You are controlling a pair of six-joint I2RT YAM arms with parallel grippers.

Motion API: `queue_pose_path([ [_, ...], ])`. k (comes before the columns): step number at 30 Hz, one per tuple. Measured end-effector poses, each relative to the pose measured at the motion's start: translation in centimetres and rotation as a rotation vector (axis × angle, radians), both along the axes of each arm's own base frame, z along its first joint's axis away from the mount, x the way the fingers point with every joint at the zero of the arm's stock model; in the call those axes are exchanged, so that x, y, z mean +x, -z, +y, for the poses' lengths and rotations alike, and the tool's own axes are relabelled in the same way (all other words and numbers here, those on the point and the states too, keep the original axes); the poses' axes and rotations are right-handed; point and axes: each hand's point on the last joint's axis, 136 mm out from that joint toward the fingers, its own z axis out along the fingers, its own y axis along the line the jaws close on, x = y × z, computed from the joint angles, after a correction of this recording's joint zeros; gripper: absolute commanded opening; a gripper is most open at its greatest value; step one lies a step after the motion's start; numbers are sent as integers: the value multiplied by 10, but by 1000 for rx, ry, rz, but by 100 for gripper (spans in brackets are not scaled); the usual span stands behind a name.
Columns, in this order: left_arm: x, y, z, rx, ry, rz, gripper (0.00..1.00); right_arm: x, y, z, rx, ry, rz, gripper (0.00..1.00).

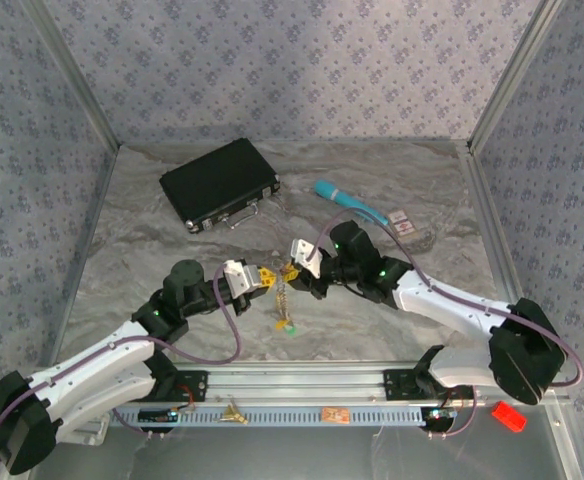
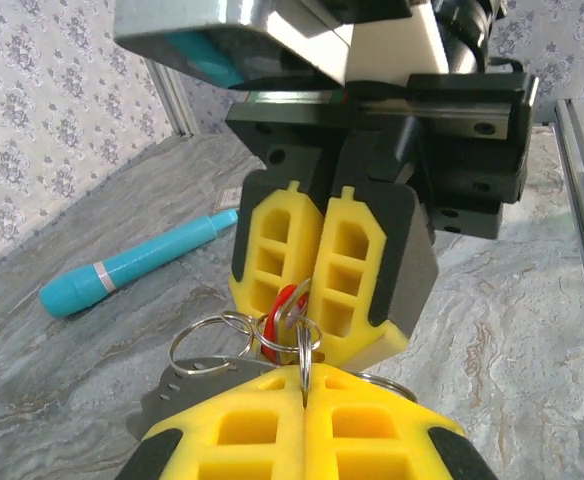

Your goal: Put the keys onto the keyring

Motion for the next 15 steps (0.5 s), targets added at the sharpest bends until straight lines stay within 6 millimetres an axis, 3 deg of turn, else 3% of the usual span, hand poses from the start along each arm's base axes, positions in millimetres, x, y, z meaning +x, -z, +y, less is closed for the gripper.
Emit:
queue_pose_path([
  [6, 0, 0, 0, 1, -2, -2, 0, -3, 2, -5, -52, 7, -29, 0],
  [15, 1, 2, 0, 9, -6, -1, 0, -8, -3, -10, -73, 5, -51, 0],
])
